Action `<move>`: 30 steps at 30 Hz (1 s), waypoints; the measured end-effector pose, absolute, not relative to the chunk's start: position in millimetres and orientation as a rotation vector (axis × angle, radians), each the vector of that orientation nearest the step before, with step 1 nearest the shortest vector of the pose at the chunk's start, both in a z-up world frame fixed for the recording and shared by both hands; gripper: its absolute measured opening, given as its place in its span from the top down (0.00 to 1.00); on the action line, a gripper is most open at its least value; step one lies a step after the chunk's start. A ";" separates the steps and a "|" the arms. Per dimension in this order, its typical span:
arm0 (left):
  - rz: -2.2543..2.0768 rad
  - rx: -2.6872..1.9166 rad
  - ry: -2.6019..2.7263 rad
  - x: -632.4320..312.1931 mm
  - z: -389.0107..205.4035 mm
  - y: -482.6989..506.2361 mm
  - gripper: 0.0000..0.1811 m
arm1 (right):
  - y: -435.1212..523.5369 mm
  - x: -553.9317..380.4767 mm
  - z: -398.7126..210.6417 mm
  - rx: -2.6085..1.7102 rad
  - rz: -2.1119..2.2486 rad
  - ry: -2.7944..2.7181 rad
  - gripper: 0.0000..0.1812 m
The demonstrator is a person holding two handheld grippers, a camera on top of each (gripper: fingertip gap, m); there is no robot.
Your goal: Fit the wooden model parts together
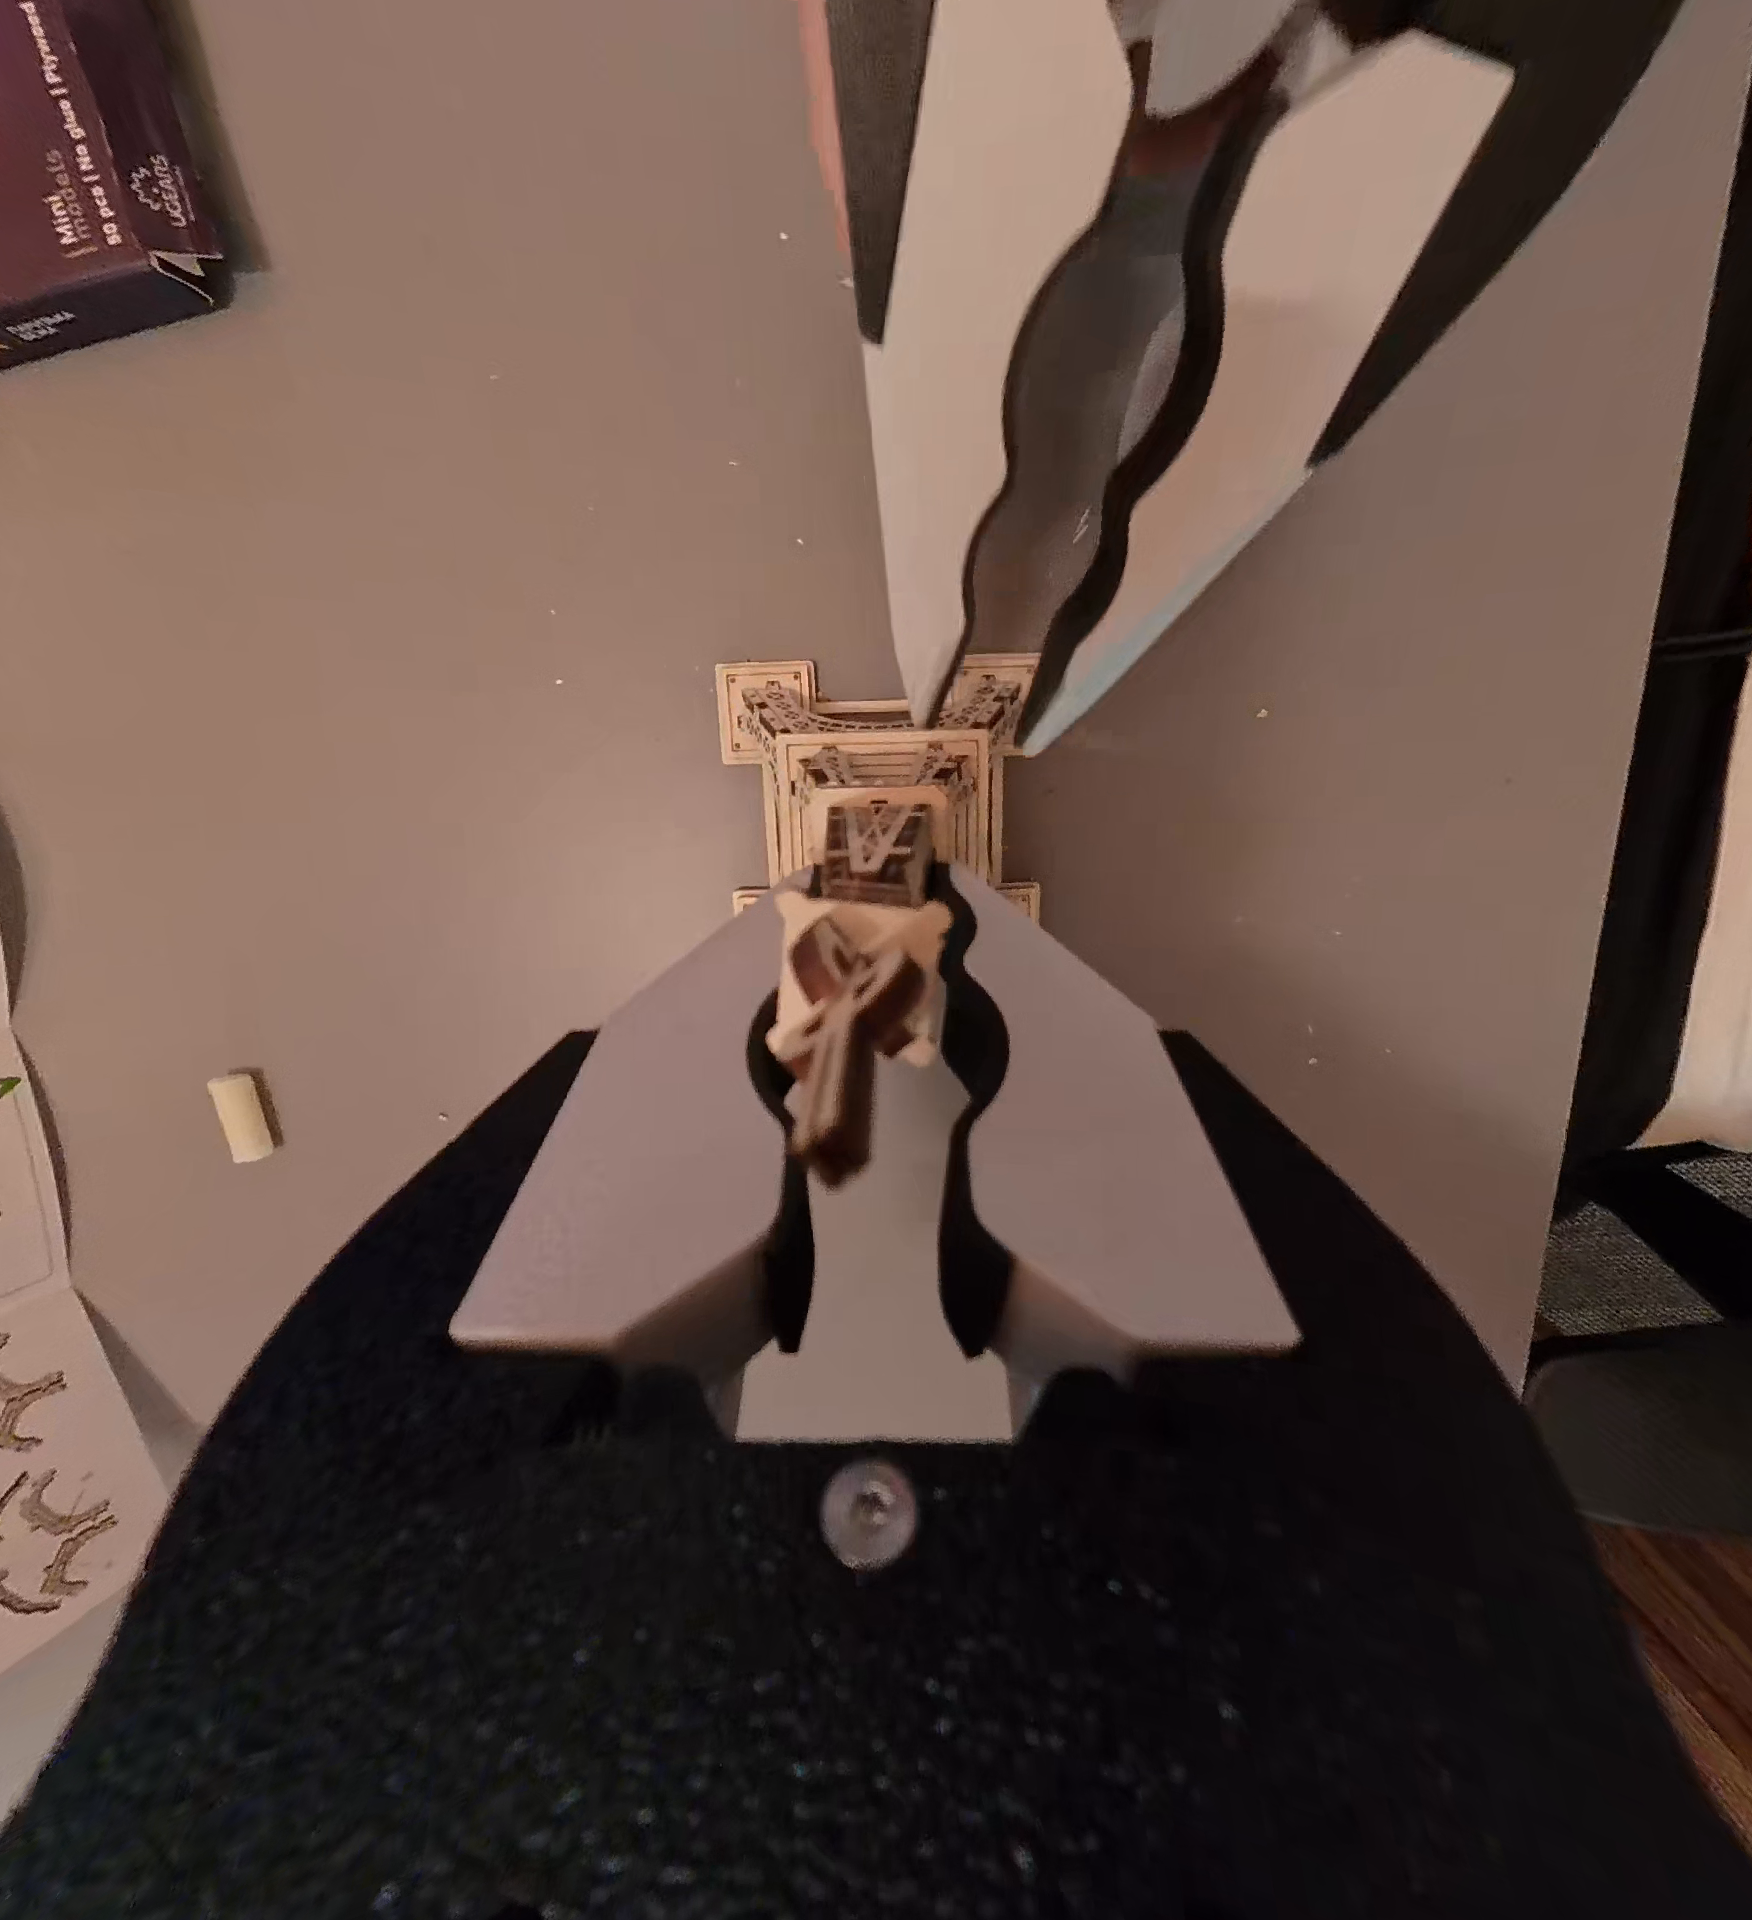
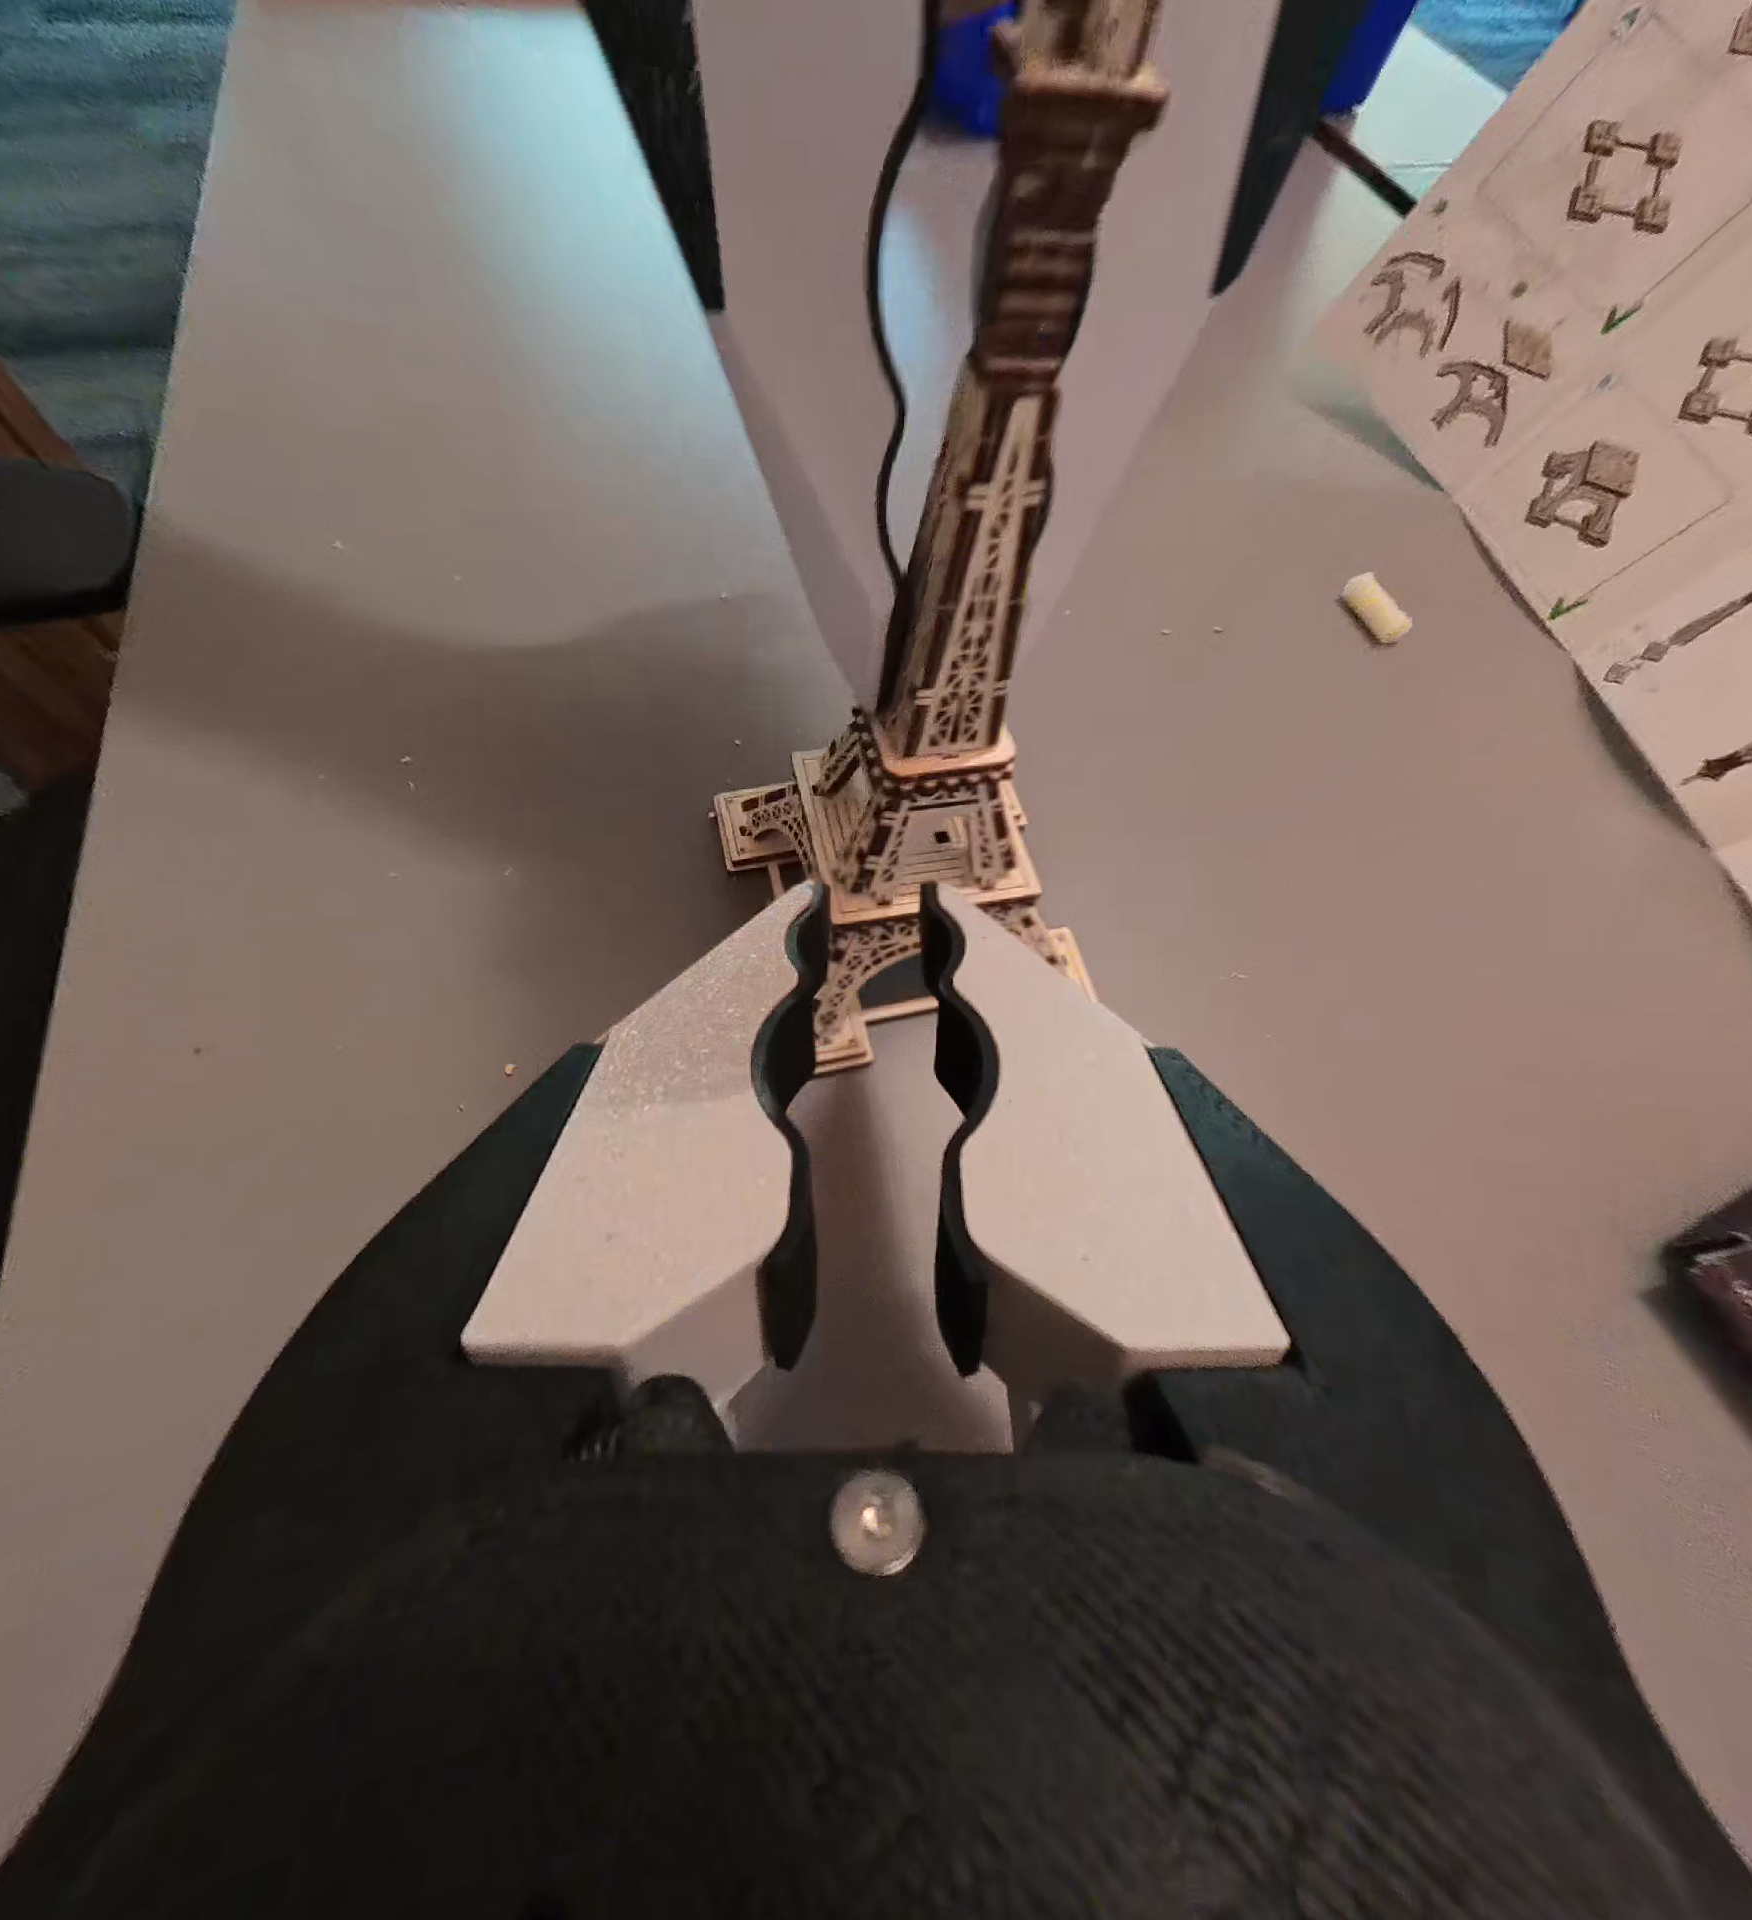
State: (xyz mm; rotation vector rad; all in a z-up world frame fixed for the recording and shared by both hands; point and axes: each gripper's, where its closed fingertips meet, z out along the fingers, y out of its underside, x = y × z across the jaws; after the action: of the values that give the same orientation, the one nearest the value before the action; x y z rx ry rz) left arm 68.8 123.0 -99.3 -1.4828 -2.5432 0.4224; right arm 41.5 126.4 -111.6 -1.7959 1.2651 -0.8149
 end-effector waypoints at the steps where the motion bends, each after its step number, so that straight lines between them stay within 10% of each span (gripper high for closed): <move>1: 0.423 -1.479 -2.543 68.7 -99.4 123.0 0.91 | 130.1 43.4 -114.2 -1.786 -0.820 1.257 0.92; 30: 0.272 -1.523 -2.634 67.8 -100.4 124.1 0.91 | 129.3 57.8 -122.9 -1.687 -0.910 1.349 0.94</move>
State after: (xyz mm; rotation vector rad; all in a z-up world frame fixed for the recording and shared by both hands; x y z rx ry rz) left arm 67.8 124.1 -100.4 -1.5232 -2.6341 0.2723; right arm 57.8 129.3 -122.9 -1.6865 1.3491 -0.9098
